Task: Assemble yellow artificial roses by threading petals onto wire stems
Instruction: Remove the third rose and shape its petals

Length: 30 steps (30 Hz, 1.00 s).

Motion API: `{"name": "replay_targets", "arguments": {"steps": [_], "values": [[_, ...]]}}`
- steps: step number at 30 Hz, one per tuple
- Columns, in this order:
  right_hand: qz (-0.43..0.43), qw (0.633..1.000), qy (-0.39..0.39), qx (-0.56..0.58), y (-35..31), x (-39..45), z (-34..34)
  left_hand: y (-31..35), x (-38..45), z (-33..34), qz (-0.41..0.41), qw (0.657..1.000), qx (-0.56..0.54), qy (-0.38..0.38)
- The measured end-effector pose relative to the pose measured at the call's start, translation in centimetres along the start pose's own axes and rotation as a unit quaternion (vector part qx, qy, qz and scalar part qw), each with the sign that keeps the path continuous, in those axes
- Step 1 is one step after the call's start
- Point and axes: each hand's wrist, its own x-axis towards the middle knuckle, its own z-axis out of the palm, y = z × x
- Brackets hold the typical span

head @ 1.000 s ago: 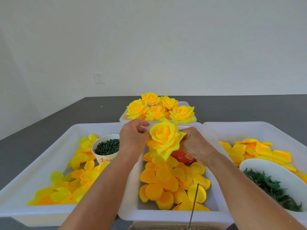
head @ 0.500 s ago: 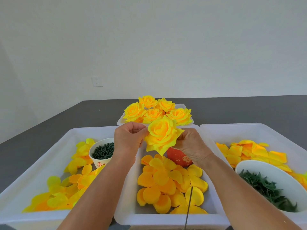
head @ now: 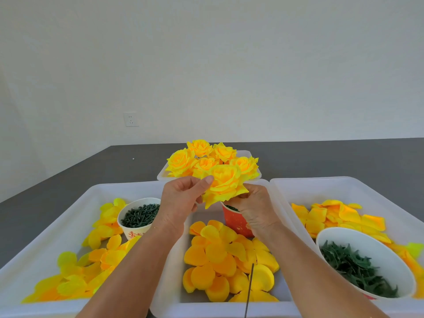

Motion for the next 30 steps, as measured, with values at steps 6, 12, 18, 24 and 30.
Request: {"name": "replay_targets", "arguments": {"steps": [6, 12, 18, 24, 30], "values": [[0.055, 0.998, 0.033, -0.004, 0.3, -0.4, 1.0, -0.3, 0.4, -0.3, -0.056, 0.998, 0.008, -0.009], [0.119, 0.992, -0.03, 0.041, 0.9, -0.8, 0.4, -0.6, 0.8, -0.4, -0.074, 0.997, 0.034, 0.006], [0.118, 0.991, -0.045, 0.037, 1.1, -0.5, 0.1, -0.7, 0.9, -0.8, -0.103, 0.994, 0.032, 0.005], [0.105, 0.991, -0.079, 0.025, 0.8, -0.7, 0.3, -0.7, 1.0, -1.4, -0.153, 0.985, -0.071, 0.022], [0.105, 0.987, -0.113, 0.045, 0.5, -1.0, 0.2, -0.5, 0.9, -1.2, -0.105, 0.993, -0.022, 0.054]]}}
